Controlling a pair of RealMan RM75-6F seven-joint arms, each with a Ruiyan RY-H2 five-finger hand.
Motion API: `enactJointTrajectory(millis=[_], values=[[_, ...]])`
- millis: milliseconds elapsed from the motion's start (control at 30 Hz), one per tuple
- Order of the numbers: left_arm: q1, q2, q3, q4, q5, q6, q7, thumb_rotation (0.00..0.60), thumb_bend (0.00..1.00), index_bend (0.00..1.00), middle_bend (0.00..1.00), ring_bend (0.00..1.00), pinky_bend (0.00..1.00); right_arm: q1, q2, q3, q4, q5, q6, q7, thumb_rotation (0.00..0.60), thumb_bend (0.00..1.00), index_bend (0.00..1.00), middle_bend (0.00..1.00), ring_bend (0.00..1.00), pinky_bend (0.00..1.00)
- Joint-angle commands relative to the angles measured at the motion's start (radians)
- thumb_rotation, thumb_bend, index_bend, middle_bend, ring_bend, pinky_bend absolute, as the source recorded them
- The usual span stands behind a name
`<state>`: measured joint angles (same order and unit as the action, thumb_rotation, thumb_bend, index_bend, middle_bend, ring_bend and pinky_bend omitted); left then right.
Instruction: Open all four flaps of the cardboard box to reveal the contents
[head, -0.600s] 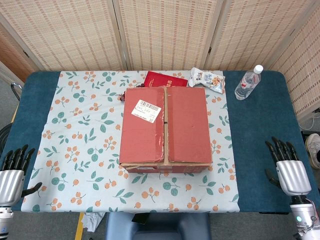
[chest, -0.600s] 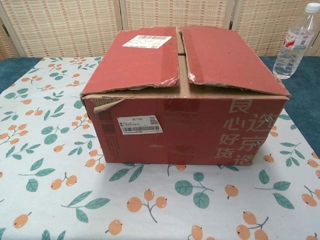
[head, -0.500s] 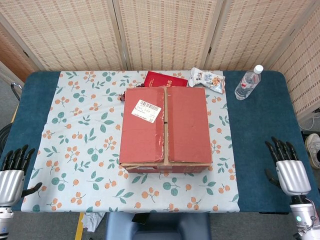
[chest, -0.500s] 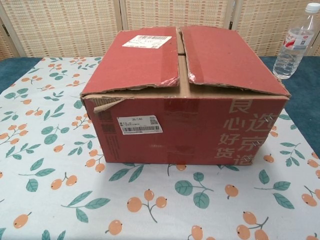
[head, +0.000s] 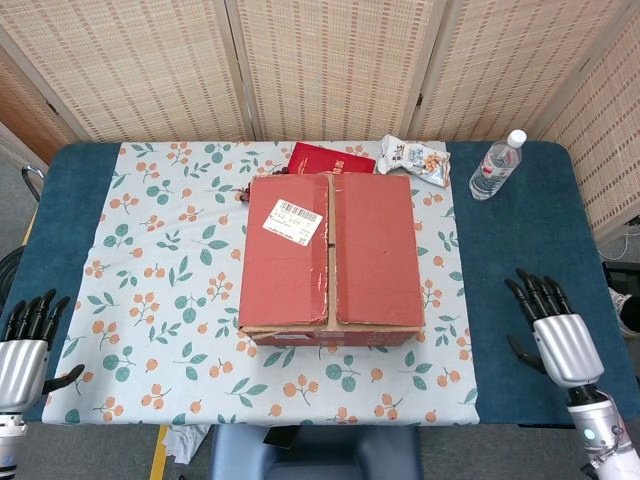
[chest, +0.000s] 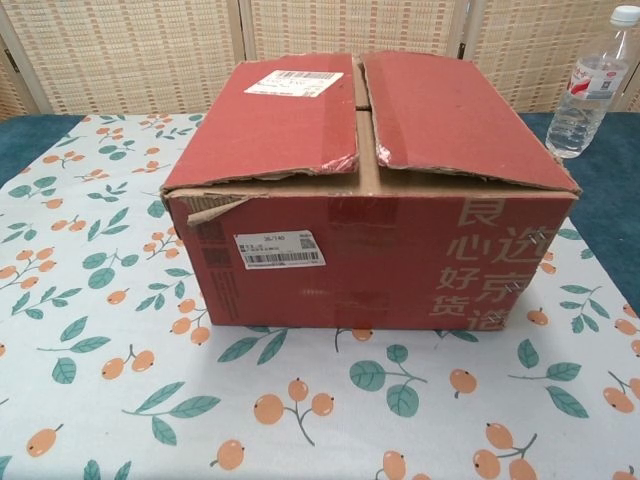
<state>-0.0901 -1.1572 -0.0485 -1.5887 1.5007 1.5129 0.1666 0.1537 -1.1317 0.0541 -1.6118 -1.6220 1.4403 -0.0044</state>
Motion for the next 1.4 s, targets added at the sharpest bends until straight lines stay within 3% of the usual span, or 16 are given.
enactJointTrajectory(millis=[33,200,500,800,1033,1400], values=[[-0.004,0.001,-0.003,0.003,-0.003,-0.006,-0.007,0.597,0.21,0.0,0.0,0.03,0.0,0.061,0.026,0.01,-0.024,-0.07,-0.019,0.061,0.6,0.43,0.0,0.0,0.0,0.0],[-0.006,-0.001,-0.004,0.008,-0.007,-0.01,-0.005,0.598,0.24,0.0,0.0,0.03,0.0,0.149,0.048,0.012,-0.107,-0.125,-0.112,0.073,0.6,0.42,0.0,0.0,0.0,0.0],[-0.004,0.006,-0.005,0.006,-0.006,-0.006,-0.032,0.598,0.34,0.0,0.0,0.03,0.0,0.243,0.01,0.016,-0.209,-0.179,-0.204,-0.01,0.6,0.42,0.0,0.0,0.0,0.0],[0.0,0.011,-0.004,0.003,-0.001,0.003,-0.044,0.597,0.33,0.0,0.0,0.03,0.0,0.298,-0.038,0.044,-0.244,-0.138,-0.272,-0.104,0.6,0.42,0.0,0.0,0.0,0.0],[0.005,0.022,-0.005,0.001,0.008,0.016,-0.07,0.599,0.33,0.0,0.0,0.03,0.0,0.379,-0.123,0.099,-0.236,-0.056,-0.355,-0.19,0.6,0.42,0.0,0.0,0.0,0.0],[0.01,0.031,-0.003,-0.003,0.02,0.028,-0.091,0.598,0.33,0.0,0.0,0.03,0.0,0.444,-0.194,0.123,-0.214,0.02,-0.404,-0.298,0.6,0.42,0.0,0.0,0.0,0.0]])
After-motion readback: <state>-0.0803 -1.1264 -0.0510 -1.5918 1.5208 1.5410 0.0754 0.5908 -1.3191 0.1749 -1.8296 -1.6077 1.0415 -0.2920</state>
